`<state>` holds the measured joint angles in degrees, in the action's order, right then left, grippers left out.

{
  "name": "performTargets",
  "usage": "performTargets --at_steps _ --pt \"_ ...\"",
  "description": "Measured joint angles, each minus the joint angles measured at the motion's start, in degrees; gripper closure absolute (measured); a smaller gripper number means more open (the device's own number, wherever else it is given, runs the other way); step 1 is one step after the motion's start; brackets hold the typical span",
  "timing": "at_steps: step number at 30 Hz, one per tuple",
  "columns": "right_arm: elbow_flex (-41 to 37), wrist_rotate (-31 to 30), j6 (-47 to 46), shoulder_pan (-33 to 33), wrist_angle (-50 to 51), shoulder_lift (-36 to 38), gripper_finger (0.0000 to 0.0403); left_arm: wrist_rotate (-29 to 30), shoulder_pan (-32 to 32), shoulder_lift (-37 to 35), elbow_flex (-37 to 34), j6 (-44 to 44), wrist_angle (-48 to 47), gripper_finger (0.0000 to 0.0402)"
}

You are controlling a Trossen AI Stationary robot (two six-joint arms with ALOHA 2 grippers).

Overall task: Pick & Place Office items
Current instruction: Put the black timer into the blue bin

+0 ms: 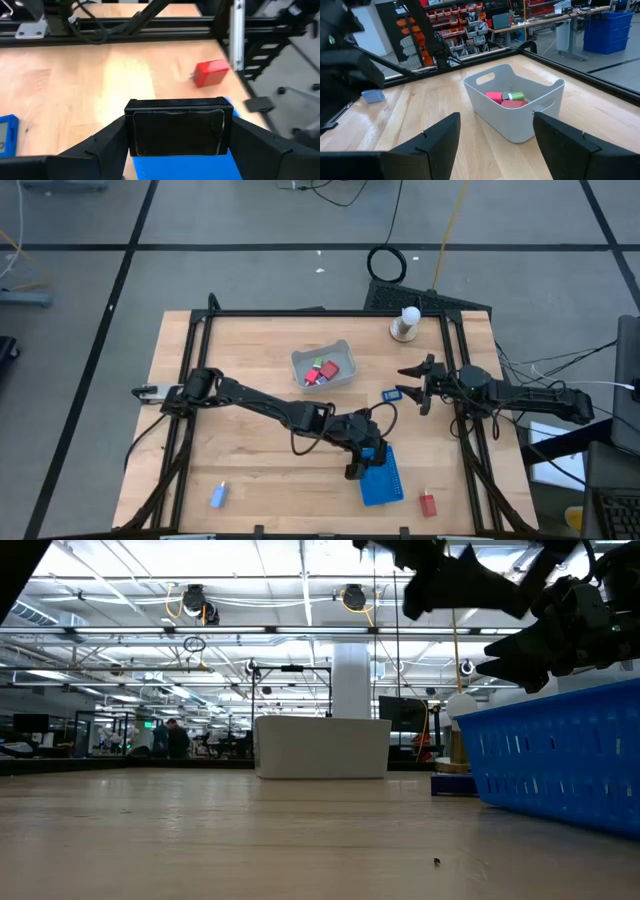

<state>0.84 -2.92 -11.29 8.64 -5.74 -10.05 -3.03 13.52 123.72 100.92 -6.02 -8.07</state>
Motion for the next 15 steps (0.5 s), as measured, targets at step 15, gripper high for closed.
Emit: performTargets --at_steps 15 --pt "0.00 -0.01 0.00 -0.01 0.20 0.00 0.0161 0.61 0.50 5.20 0.02 -0.40 0.86 0.0118"
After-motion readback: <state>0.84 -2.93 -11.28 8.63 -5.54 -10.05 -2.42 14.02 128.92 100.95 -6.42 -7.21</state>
